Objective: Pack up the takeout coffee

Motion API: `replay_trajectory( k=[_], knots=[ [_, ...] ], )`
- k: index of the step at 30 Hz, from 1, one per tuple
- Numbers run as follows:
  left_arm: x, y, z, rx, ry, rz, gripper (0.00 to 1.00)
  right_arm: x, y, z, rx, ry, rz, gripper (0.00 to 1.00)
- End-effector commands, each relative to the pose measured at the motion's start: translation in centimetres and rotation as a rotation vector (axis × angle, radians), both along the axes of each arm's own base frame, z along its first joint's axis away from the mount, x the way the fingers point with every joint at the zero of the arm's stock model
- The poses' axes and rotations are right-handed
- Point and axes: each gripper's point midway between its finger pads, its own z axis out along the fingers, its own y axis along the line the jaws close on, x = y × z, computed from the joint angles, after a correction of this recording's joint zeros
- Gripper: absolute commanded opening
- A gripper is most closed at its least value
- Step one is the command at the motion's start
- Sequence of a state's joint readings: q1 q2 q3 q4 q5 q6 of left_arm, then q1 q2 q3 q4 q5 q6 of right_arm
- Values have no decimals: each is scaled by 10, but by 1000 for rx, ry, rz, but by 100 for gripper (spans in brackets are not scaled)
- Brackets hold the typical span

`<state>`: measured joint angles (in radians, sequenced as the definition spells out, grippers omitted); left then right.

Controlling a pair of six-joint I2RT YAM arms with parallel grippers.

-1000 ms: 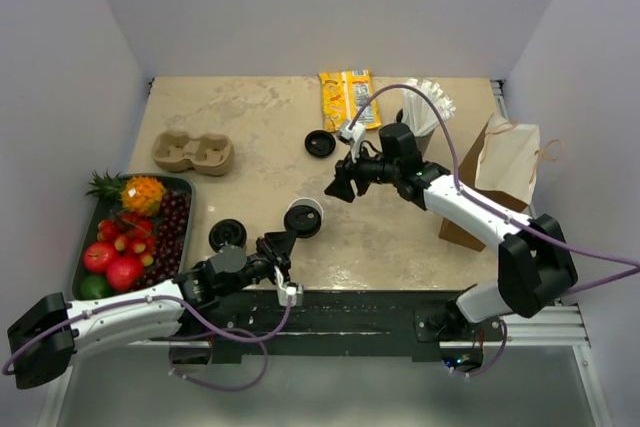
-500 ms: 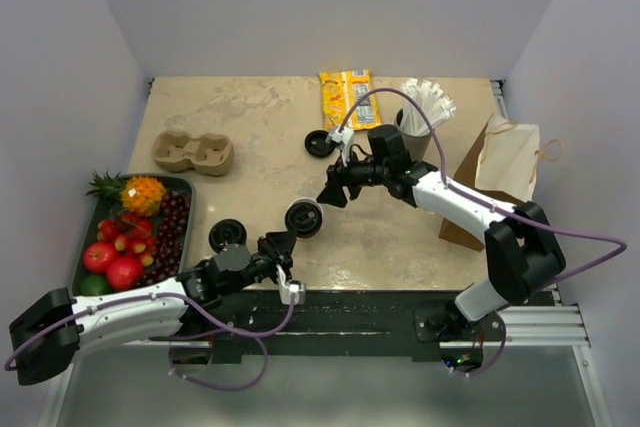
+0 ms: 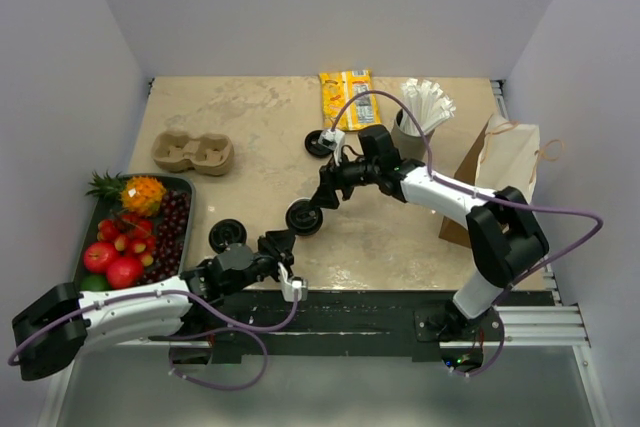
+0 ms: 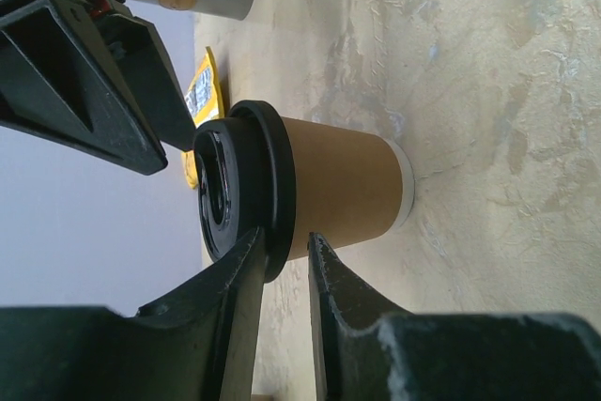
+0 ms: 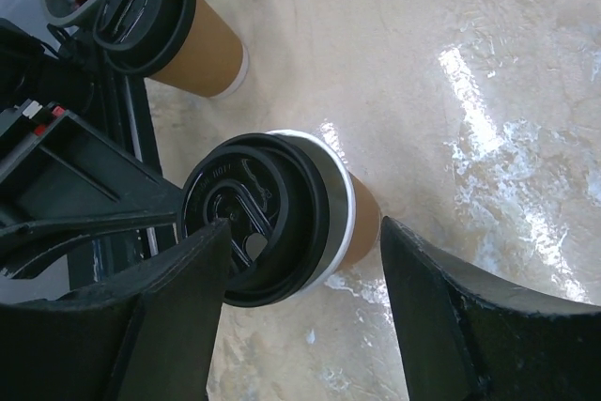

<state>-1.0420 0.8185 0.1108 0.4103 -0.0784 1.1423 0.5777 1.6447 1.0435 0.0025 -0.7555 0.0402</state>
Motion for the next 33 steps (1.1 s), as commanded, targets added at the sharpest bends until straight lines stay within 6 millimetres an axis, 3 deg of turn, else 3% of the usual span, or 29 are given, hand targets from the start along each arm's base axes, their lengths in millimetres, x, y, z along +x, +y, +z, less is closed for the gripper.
replay_trajectory(
  k=[1, 18, 27, 33],
  knots=[
    [7, -11, 32, -108, -30, 17, 31, 3, 14, 22, 59, -20, 43, 69],
    [13, -14, 29, -111, 1, 52, 31, 14, 14, -12, -51, 5, 40, 67],
    [10, -8, 15, -90, 77, 78, 29, 7, 15, -35, -116, 20, 62, 65],
    [5, -3, -3, -62, 142, 91, 27, -1, 5, -58, -173, 54, 65, 61]
  ],
)
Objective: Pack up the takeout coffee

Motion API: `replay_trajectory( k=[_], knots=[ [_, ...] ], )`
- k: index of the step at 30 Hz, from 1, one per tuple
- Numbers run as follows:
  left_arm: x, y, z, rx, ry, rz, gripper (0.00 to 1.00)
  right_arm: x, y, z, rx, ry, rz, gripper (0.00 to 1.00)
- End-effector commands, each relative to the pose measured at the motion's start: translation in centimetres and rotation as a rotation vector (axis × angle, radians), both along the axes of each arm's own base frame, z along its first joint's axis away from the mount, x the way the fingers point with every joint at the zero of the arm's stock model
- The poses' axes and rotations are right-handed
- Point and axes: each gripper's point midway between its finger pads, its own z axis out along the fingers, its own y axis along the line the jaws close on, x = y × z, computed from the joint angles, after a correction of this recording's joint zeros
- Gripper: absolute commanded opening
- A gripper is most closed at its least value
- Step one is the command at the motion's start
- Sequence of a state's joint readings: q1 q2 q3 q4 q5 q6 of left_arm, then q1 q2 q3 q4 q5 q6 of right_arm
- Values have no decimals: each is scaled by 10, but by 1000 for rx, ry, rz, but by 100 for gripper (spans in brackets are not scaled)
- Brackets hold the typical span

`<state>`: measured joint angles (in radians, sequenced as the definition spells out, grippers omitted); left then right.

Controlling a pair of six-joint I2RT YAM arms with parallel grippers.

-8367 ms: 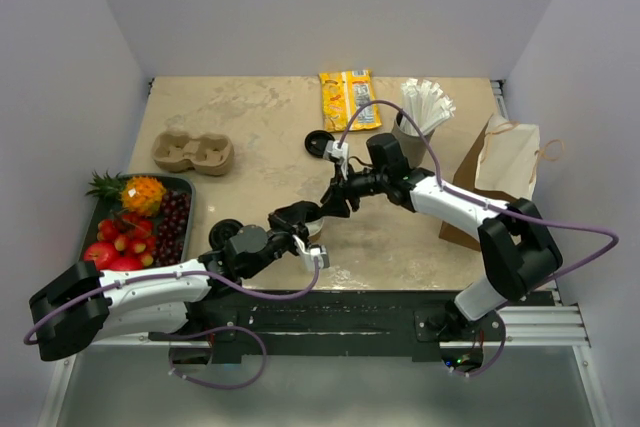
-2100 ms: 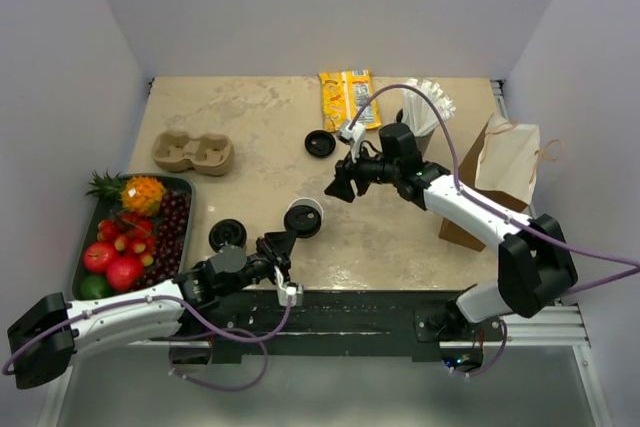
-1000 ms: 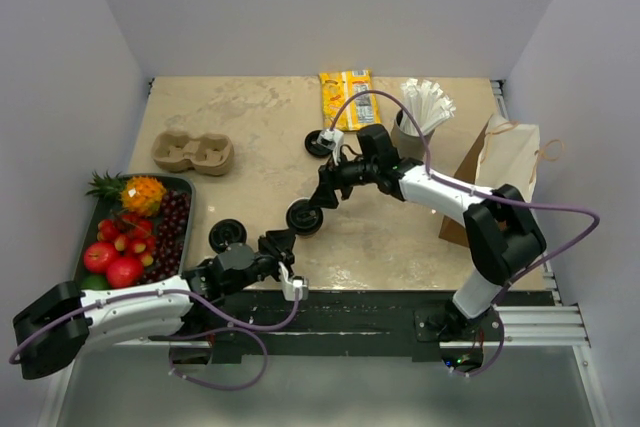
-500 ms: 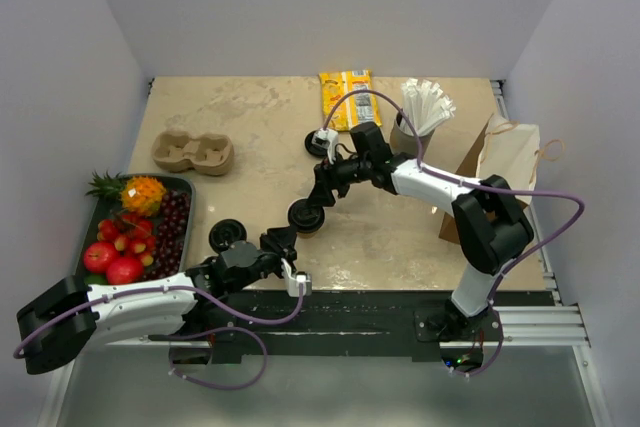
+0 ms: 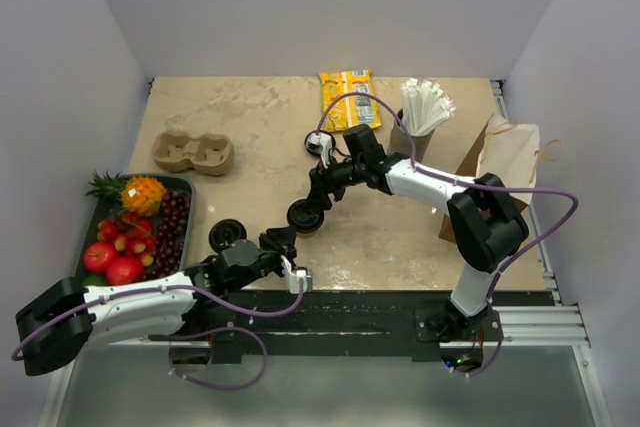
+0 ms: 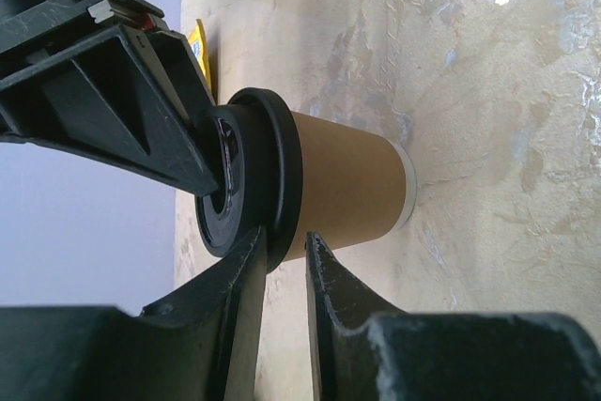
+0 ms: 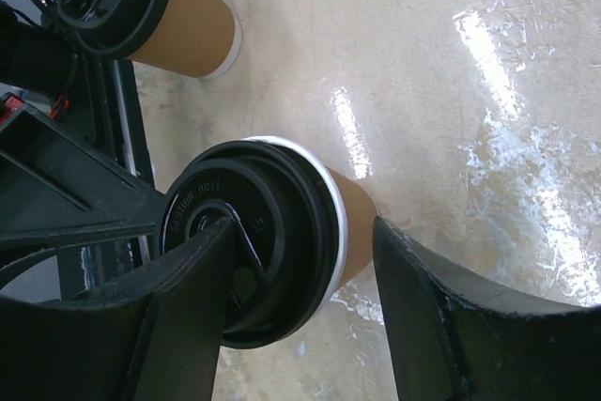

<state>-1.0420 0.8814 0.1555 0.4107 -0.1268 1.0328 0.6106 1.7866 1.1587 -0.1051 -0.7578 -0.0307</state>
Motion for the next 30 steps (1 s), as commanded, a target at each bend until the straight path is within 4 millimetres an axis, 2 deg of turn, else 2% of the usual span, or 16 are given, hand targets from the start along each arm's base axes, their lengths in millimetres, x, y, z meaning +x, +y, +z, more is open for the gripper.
replay_trajectory(
  k=[1, 6, 9, 11, 14, 15, 20, 22, 24, 25, 27, 28, 30],
  knots=[
    [-4, -1, -5, -23, 69, 14, 27, -6, -12, -33, -101, 12, 2, 61],
    [-8, 0, -18, -33, 147, 32, 26, -12, -15, -43, -99, 24, 12, 59],
    [-7, -3, -14, -62, 166, 49, 28, -14, -8, -28, -38, 24, 42, 60],
    [-4, -9, 6, -125, 160, 51, 31, -15, 1, 1, 38, -5, 75, 62],
    [-7, -17, 33, -202, 179, 31, 34, -16, 8, 30, 100, -25, 113, 65],
    [-10, -17, 32, -197, 205, 26, 36, -14, 12, 39, 114, -34, 125, 66],
    [-17, -24, 53, -273, 267, 2, 40, -22, 13, 51, 132, 1, 161, 71],
    [-19, -25, 56, -274, 281, -4, 43, -22, 13, 61, 148, -5, 161, 83],
    [-19, -29, 67, -292, 298, -4, 47, -18, 13, 77, 173, -8, 153, 90],
    [-17, -32, 84, -322, 293, -3, 48, -15, 12, 84, 183, -10, 145, 93],
    [-14, -33, 95, -347, 317, 23, 55, -5, 6, 100, 204, 7, 101, 93],
    [-12, -35, 113, -387, 309, 26, 58, -2, 3, 103, 208, 15, 83, 93],
    [-15, -36, 121, -393, 337, 12, 60, 9, -9, 107, 215, 41, 30, 93]
  ],
)
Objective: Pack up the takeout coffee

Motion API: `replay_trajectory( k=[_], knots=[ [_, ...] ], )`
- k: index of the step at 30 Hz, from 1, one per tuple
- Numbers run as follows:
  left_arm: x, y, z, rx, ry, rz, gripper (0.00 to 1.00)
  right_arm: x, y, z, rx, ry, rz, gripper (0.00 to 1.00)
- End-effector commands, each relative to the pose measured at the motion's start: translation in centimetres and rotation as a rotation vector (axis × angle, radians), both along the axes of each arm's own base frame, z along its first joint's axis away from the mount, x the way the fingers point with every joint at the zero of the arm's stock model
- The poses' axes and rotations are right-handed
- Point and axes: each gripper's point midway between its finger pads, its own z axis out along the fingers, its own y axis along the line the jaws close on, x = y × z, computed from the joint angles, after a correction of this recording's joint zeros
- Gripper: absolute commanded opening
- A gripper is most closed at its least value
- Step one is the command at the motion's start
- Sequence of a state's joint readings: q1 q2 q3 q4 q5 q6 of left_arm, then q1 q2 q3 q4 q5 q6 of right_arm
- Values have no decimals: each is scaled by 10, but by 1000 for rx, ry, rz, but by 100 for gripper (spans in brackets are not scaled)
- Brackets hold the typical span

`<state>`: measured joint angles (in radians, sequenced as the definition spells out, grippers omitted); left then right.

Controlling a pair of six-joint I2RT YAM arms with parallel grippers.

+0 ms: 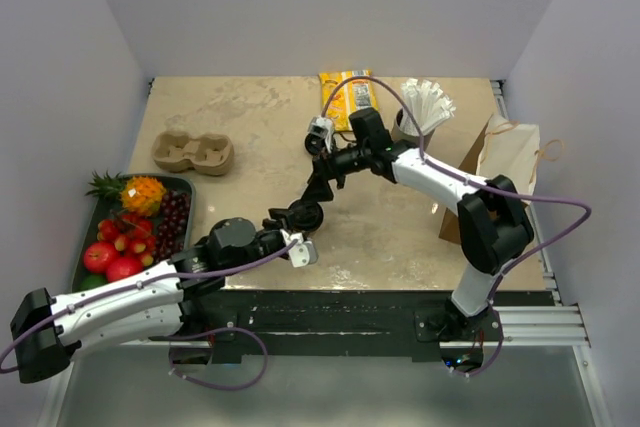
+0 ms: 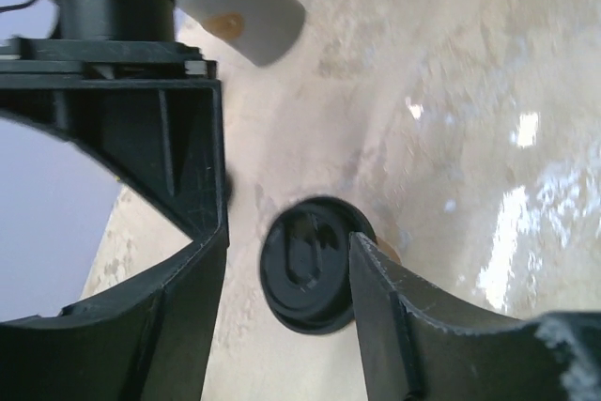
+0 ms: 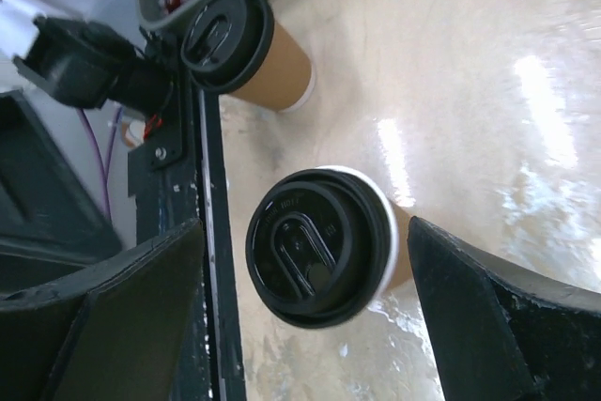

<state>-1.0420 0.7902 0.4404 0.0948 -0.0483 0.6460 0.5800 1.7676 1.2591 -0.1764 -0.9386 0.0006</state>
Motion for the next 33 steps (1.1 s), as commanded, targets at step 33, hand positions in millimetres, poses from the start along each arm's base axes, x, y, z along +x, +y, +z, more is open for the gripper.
replay_trajectory(
  k=[33],
  knots=[
    [82, 60, -57, -494, 1504, 334, 60, -1, -68, -49, -137, 396, -267, 54]
  ],
)
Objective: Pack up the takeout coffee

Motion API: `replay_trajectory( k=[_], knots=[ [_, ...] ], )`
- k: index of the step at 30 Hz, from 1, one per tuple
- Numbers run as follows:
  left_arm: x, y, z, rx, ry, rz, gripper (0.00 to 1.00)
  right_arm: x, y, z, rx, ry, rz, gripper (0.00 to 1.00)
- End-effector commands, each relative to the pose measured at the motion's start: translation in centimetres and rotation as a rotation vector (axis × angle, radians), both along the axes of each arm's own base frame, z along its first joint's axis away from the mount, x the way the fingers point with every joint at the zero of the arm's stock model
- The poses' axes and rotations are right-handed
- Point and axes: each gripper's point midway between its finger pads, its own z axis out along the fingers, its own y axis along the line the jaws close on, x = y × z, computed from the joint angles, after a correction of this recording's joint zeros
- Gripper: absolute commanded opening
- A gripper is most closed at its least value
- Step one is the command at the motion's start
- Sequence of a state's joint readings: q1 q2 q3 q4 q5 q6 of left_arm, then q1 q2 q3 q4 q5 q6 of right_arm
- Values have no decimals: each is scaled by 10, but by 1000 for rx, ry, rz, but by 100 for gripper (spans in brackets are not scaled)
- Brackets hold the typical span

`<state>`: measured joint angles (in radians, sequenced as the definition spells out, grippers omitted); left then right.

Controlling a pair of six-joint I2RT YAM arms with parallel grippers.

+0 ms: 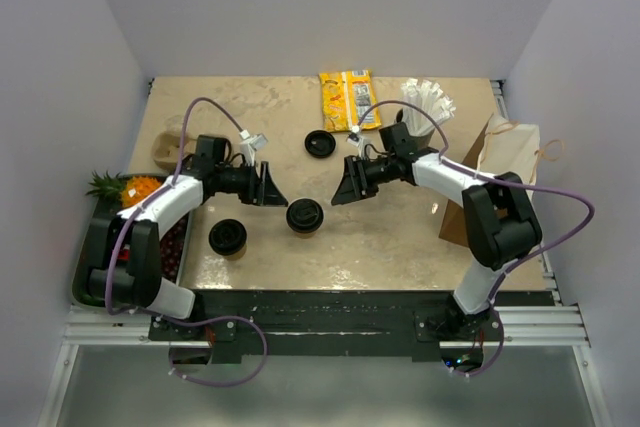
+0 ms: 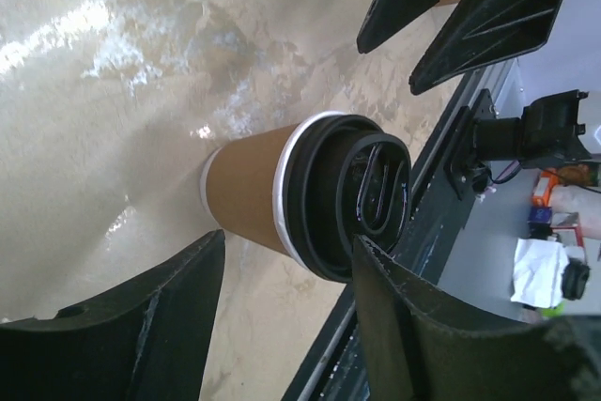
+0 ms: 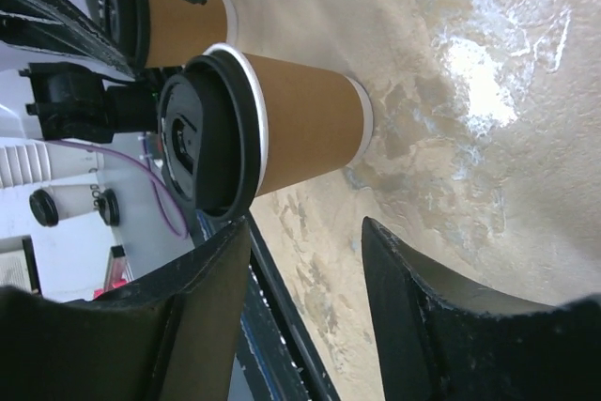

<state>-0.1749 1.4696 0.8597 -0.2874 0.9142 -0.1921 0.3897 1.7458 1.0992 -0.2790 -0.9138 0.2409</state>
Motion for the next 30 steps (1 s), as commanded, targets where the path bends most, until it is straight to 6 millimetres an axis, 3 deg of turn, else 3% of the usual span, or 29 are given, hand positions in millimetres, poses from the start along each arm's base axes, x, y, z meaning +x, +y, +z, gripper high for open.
replay_trajectory(
  k=[1, 10, 21, 30],
  knots=[
    [-5, -1, 0, -54, 58, 9, 59, -10, 12, -2, 2, -19, 57, 54],
    [-13, 3, -20, -27, 108, 18, 58, -14, 23, -5, 13, -17, 96, 52],
    [-9, 3, -29, -19, 107, 7, 59, -15, 30, -12, 12, -4, 115, 53],
    [-8, 7, -37, 26, 107, 13, 58, -18, 37, 3, 97, 4, 164, 56]
  ],
)
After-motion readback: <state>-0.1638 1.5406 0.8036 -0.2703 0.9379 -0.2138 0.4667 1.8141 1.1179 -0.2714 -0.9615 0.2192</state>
